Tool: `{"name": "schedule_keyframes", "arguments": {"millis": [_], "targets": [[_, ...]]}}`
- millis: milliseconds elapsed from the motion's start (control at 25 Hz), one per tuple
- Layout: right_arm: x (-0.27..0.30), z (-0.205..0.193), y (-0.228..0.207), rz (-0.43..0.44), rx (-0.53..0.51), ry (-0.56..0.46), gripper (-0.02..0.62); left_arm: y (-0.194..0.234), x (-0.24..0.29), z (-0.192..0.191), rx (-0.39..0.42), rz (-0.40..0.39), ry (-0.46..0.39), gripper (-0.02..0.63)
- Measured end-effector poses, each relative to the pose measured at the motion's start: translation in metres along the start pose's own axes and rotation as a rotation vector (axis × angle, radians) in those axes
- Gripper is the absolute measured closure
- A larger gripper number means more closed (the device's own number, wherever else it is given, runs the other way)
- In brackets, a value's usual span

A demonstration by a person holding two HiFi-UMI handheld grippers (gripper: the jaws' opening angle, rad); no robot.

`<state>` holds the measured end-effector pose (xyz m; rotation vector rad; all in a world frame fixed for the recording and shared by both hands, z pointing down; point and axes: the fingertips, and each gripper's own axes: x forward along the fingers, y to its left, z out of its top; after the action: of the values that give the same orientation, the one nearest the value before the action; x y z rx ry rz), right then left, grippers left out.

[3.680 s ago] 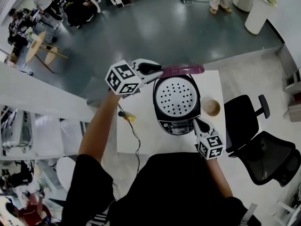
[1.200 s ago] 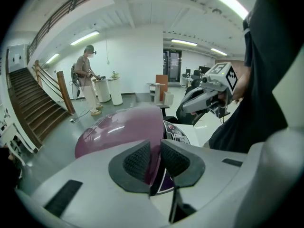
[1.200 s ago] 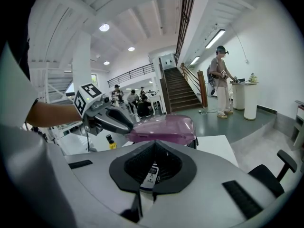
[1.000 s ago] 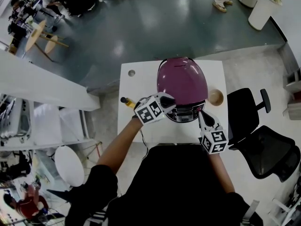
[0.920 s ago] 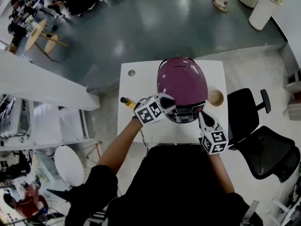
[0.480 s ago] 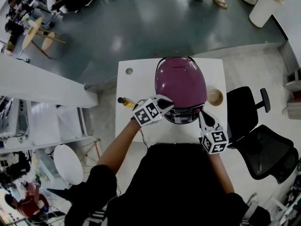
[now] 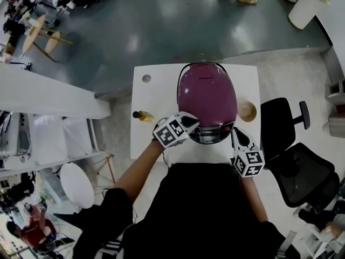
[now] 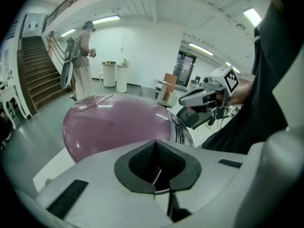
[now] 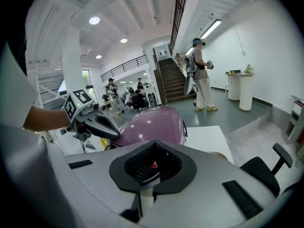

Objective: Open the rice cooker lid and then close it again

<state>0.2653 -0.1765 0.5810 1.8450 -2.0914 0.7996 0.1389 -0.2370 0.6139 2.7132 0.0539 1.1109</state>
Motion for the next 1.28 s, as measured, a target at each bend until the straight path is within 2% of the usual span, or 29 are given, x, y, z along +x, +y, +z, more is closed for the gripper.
{"name": "schedule_keyframes", "arguments": {"millis": [240, 440, 560, 640, 760, 840, 920, 1000, 1200, 1280], "targets": [[0.010, -0.001, 0.006, 0.020, -0.016, 0.028, 0.595, 0.002, 0.003, -0.002, -0.089, 0.037, 0.061, 0.604], [0.013, -0.001, 0.010, 0.025, -0.021, 0.039, 0.595, 0.003, 0.003, -0.004, -0.059, 0.084, 0.126, 0.604], [0.010, -0.005, 0.009, 0.023, -0.032, 0.046, 0.595, 0.004, 0.006, -0.004, -0.093, 0.077, 0.138, 0.604], [0.008, -0.008, 0.011, 0.020, -0.035, 0.045, 0.595, 0.004, 0.008, -0.003, -0.079, 0.071, 0.179, 0.604], [0.000, -0.008, 0.017, 0.009, -0.036, 0.030, 0.595, 0.006, 0.009, -0.002, -0.010, 0.053, 0.259, 0.604], [-0.006, -0.007, 0.022, 0.002, -0.030, 0.013, 0.595, 0.010, 0.006, -0.004, -0.003, 0.028, 0.264, 0.604], [-0.015, -0.006, 0.027, -0.001, -0.024, -0.005, 0.595, 0.007, 0.004, -0.007, -0.033, -0.018, 0.206, 0.604], [-0.024, -0.005, 0.031, -0.006, -0.032, -0.017, 0.595, 0.003, 0.000, -0.006, -0.062, -0.029, 0.109, 0.604], [-0.049, -0.005, 0.036, -0.030, -0.057, -0.035, 0.595, -0.009, -0.036, 0.003, -0.178, 0.049, -0.198, 0.604], [-0.060, -0.012, 0.041, -0.033, -0.051, -0.041, 0.595, -0.021, -0.049, -0.001, -0.194, 0.072, -0.281, 0.604]]}}
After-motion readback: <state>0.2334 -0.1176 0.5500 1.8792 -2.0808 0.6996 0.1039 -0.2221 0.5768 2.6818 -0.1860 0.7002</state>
